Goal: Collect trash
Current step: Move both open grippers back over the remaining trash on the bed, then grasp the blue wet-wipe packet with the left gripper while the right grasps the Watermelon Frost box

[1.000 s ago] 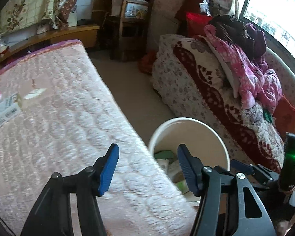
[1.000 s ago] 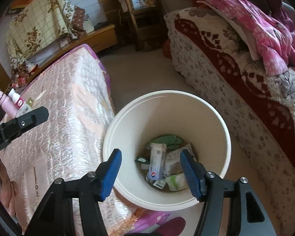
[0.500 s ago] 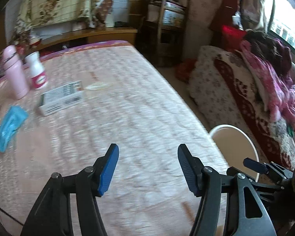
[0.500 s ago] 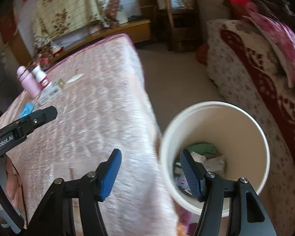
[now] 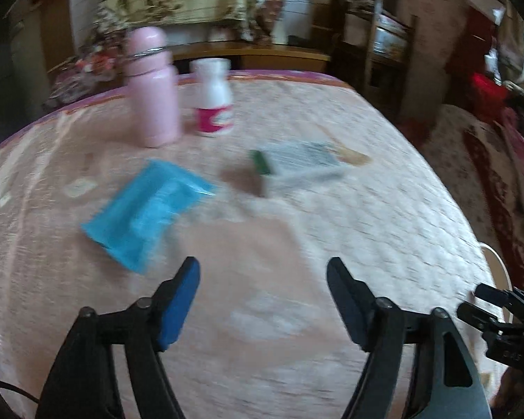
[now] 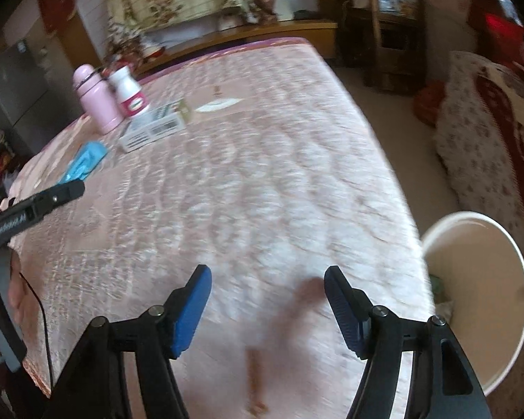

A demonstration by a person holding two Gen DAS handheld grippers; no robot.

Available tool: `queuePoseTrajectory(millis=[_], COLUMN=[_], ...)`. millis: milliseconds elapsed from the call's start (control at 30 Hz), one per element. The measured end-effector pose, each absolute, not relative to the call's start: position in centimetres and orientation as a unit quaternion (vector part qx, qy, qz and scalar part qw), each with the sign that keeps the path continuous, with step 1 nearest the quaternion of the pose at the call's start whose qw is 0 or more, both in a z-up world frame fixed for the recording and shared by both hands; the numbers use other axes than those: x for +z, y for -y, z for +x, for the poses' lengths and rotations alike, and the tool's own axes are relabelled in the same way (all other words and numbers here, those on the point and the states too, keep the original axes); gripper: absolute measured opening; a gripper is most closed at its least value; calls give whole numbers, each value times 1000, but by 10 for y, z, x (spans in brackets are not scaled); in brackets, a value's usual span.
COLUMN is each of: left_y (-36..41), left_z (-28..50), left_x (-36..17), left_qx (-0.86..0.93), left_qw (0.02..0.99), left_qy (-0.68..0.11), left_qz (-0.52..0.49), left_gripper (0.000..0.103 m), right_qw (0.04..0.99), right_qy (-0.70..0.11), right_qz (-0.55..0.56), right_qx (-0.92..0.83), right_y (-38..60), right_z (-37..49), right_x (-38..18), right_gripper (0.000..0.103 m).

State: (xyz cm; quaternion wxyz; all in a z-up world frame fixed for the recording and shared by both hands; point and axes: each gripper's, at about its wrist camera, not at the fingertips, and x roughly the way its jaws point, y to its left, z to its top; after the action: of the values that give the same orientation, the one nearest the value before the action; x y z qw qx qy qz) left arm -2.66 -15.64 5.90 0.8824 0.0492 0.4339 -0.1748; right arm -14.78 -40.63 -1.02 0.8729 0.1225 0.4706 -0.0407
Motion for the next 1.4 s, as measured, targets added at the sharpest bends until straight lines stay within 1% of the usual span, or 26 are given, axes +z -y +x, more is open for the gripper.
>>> queuePoseTrajectory(millis=[33, 233, 333, 433, 533, 733, 867, 1033, 1133, 1267, 1333, 1400], left_y=[144, 100, 86, 96, 124, 186, 209, 219, 200, 153, 134, 112], left_z=[-16, 42, 73, 90, 104, 134, 131, 81, 60, 55, 61, 66], left_x=[60, 63, 63, 65, 62, 44, 31, 30, 43, 57, 63, 64], left_qx=[-165, -105, -95, -96, -97, -51, -72, -188, -199, -179, -159, -133], left_qw=[885, 895, 889, 891, 892, 887, 864, 825, 832, 844, 856, 866], left_qy=[-433, -433, -447, -444, -441, -452, -487, -522, -508, -501, -488, -477], left_qz=[47, 36, 0, -3, 15, 77, 109, 108, 98, 62, 61, 66], left_gripper=[85, 85, 85, 85, 85, 85, 84, 84, 84, 85, 85, 85], right_qw=[873, 871, 873, 875, 876, 875, 877, 878, 876, 877, 874, 870], right_qy=[-472, -482, -479, -476, -473, -474, -470, -464, -462, -454, -452, -456], right_qz=[119, 96, 87, 85, 92, 98, 103, 115, 132, 157, 177, 187], right_qx=[-36, -13, -2, 3, 9, 9, 3, -16, -27, -25, -22, -25], right_y=[401, 371, 357, 350, 347, 353, 365, 384, 395, 398, 394, 389], right_z=[-141, -102, -84, -70, -63, -69, -78, -81, -78, -64, -48, -29], right_x=[-11, -11, -7, -5, -4, -6, -3, -3, -2, 1, 3, 2], right_gripper=[70, 70, 70, 70, 70, 70, 70, 71, 71, 73, 78, 79])
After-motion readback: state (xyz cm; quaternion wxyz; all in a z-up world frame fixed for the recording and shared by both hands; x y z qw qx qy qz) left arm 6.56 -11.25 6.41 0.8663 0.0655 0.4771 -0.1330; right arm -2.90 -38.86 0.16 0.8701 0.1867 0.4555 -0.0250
